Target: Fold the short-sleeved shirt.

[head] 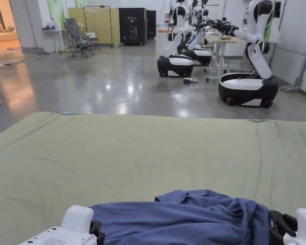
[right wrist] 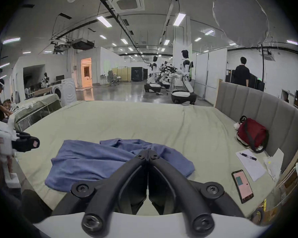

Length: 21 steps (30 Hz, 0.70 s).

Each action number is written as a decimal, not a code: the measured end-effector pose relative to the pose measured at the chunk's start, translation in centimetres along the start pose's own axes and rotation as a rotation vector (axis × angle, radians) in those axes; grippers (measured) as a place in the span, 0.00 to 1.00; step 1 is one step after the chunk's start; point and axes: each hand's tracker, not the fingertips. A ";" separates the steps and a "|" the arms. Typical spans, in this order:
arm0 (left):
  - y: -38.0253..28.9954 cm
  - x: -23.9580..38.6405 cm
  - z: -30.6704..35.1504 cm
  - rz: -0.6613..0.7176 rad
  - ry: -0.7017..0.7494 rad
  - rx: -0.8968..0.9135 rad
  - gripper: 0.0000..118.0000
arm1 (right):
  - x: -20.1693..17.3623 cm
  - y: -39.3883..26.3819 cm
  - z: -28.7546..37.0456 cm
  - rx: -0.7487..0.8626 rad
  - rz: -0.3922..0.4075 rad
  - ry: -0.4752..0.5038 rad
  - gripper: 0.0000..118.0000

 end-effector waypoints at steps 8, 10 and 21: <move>3.1 -5.1 -13.2 -0.008 0.089 -0.122 0.46 | 0.9 -0.1 -1.9 -0.041 -0.008 -0.025 0.04; 3.7 -5.8 -16.9 -0.022 0.111 -0.184 1.00 | 1.6 -0.1 -2.3 -0.055 -0.012 -0.040 0.04; 3.4 -6.3 -23.9 -0.059 0.122 -0.353 0.62 | 6.6 -0.8 -4.7 -0.136 -0.029 -0.141 0.04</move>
